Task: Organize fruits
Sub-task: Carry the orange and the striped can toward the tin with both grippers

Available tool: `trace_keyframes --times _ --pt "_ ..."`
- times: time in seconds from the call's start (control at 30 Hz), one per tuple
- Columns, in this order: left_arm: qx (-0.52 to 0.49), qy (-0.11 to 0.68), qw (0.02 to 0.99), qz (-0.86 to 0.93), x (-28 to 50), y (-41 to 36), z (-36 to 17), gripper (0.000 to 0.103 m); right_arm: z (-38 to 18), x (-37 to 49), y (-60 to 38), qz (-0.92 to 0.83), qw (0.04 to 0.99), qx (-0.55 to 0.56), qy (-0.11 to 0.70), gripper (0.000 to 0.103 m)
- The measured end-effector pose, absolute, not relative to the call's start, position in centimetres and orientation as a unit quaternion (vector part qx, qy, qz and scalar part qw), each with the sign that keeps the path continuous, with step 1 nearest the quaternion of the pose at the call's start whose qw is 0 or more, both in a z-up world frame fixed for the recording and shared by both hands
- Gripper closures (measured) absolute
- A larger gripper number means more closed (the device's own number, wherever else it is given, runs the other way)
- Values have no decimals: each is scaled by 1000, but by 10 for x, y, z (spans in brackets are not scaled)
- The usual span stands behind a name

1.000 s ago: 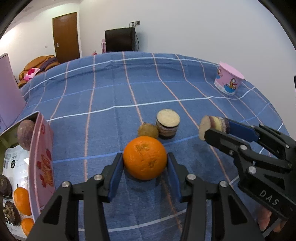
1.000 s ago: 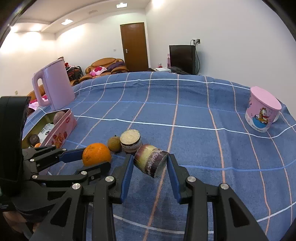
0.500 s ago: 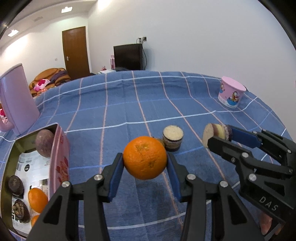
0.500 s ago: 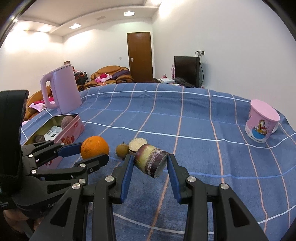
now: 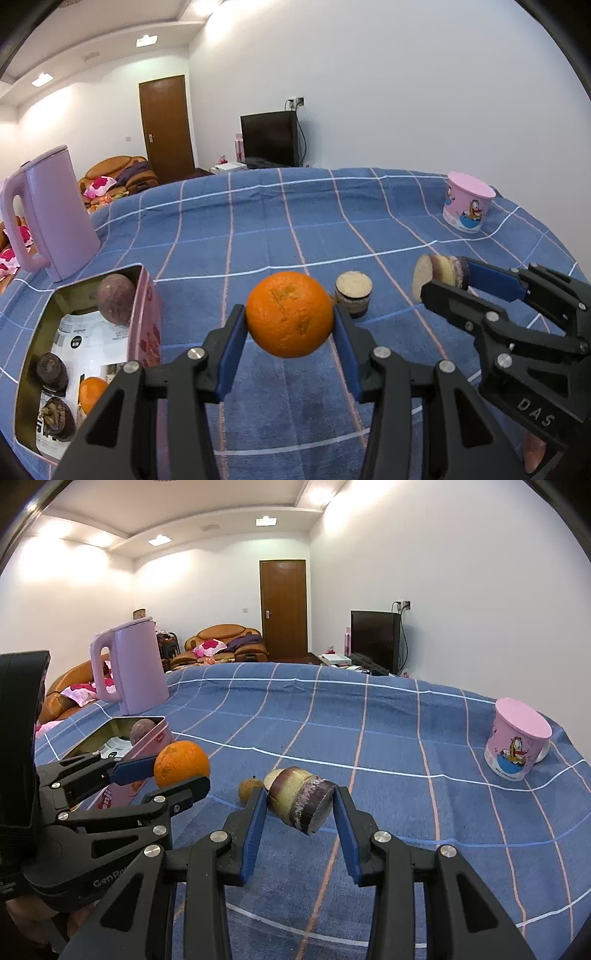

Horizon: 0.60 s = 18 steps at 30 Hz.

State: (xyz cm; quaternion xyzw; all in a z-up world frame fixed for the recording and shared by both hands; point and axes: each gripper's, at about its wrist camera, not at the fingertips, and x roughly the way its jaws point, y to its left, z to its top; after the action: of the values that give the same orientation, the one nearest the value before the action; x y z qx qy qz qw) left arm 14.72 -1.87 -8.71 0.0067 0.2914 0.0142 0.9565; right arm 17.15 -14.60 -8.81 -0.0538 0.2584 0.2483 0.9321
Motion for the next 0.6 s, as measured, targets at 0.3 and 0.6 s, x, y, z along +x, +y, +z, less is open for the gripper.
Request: trace_keyframes --times 0.3,0.6 --pt "6 276 961 24 142 -16 -84 55 -86 166 -148 248 936 -56 242 64" --pt "-1 260 965 32 135 -11 -81 55 -83 160 -149 245 941 -58 225 64"
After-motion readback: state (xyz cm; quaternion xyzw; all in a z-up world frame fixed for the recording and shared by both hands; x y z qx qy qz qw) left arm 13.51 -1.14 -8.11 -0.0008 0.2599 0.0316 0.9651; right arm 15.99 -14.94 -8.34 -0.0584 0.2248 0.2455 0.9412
